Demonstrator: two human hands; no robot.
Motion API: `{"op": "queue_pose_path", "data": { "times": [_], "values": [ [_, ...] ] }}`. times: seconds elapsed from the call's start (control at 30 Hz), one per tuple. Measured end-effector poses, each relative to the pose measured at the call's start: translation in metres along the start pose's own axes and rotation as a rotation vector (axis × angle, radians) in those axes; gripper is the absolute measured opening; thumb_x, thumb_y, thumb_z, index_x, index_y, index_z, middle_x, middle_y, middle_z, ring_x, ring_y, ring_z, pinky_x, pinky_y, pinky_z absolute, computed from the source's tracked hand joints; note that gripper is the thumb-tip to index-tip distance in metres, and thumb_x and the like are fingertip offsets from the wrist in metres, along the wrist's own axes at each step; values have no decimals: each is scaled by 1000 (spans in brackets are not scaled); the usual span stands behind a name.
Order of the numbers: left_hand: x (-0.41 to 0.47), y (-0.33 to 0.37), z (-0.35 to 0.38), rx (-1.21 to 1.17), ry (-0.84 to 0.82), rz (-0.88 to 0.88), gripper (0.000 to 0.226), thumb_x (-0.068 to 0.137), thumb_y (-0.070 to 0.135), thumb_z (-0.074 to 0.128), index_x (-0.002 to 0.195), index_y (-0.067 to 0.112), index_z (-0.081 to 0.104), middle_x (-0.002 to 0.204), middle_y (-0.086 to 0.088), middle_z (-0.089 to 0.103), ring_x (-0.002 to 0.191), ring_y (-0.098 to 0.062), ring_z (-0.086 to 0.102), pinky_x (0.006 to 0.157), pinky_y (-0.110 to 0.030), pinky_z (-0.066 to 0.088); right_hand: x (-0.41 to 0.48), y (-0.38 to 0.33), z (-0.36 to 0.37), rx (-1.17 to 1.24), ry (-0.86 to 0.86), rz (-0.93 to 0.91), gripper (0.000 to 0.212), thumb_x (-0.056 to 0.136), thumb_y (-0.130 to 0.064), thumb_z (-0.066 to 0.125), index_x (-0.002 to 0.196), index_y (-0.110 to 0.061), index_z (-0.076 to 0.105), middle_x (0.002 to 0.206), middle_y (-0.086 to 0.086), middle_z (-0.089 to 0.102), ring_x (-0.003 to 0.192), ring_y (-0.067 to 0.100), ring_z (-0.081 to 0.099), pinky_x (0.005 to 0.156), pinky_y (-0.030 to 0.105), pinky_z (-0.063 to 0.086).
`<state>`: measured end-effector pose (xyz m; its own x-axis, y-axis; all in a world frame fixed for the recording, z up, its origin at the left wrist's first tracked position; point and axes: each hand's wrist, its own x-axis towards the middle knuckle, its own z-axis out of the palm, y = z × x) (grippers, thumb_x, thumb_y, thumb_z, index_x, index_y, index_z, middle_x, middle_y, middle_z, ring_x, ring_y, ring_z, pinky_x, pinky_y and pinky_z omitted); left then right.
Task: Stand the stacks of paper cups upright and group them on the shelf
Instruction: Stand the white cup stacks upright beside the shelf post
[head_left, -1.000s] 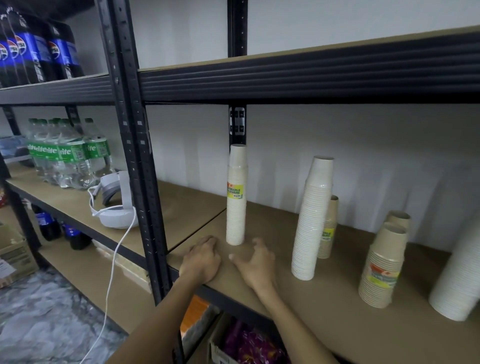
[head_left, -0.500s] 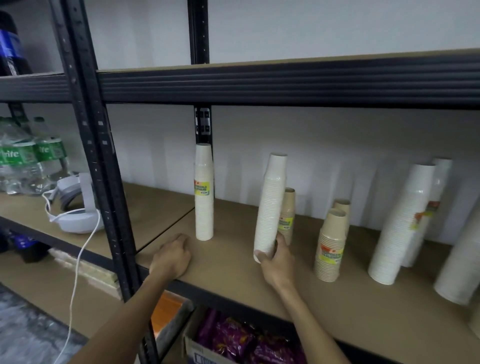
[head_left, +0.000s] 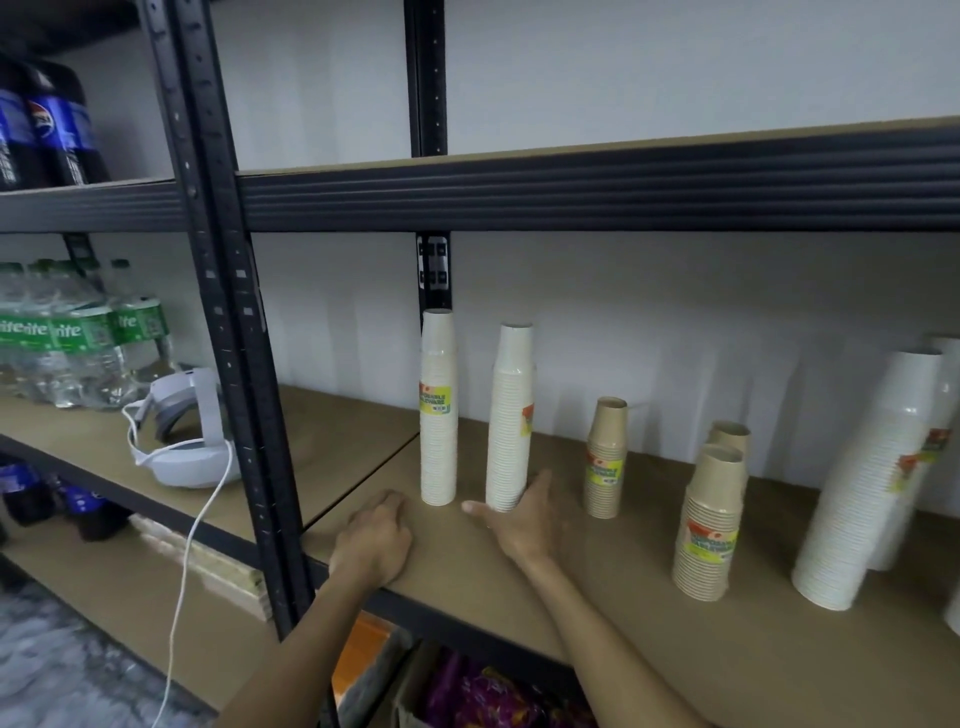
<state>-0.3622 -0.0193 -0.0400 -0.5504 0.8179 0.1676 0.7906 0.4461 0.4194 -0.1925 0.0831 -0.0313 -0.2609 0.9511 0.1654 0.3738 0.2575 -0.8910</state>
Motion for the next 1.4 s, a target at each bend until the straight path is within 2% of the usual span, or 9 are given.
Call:
{"op": "queue_pose_path", "data": {
  "times": [0.13,0.2,0.43,0.67,0.83,1.03,1.23,1.3,1.4],
  "values": [
    [3,-1,2,7,18,26,45,96,25,32,140,23,43,147,3,42,128,-24,44,106,-37,35,9,5,-14,214,-164,-50,76,71,-8,80,135,-20,40,121,-5,57,107,11,59,72,10,47],
    [2,-1,2,11,20,31,46,96,25,32,140,22,43,148,4,41,130,-23,43,107,-38,33,13,9,-18,204,-232,-77,64,76,1,74,129,-22,46,118,-5,60,98,5,59,65,7,44],
    [3,-3,3,-1,-1,18,47,96,26,32,142,24,40,150,5,39,132,-23,42,109,-39,33,15,3,6,123,-98,-136,75,57,-35,92,115,-18,48,109,-4,61,98,15,62,71,24,48],
    [3,-2,3,-3,24,34,46,97,26,32,141,23,42,149,6,41,130,-23,43,107,-38,33,20,7,-12,140,-232,-127,69,78,-4,76,138,-13,44,116,-8,51,107,11,56,64,5,40],
    [2,-3,3,10,16,29,45,98,27,32,142,23,41,148,3,42,131,-23,43,110,-37,31,19,8,6,80,-68,-143,63,62,-26,89,113,-21,52,108,-7,64,97,13,63,78,30,52],
    [3,-6,3,-8,15,40,44,97,28,32,139,24,44,146,5,44,128,-23,45,107,-39,34,12,11,-2,79,-126,-138,67,62,-39,90,113,-22,49,107,-9,61,95,9,60,76,23,48],
    [9,-10,7,27,17,35,45,98,30,32,141,24,42,149,3,41,131,-25,43,107,-40,34,-16,21,-57,170,611,-110,23,74,-6,75,71,-14,54,64,-4,59,58,7,53,62,29,42],
    [10,-10,9,29,16,34,45,98,30,32,141,24,42,149,2,42,131,-26,43,108,-41,34,-16,26,-66,179,667,-84,26,73,-5,75,87,-12,54,82,4,61,75,20,58,72,37,48],
    [12,-14,11,31,-2,35,47,96,30,34,142,23,41,150,2,40,132,-25,42,109,-42,33,-2,32,-62,143,496,91,75,74,-13,80,138,-11,41,133,16,52,125,33,49,103,43,41]
  ]
}}
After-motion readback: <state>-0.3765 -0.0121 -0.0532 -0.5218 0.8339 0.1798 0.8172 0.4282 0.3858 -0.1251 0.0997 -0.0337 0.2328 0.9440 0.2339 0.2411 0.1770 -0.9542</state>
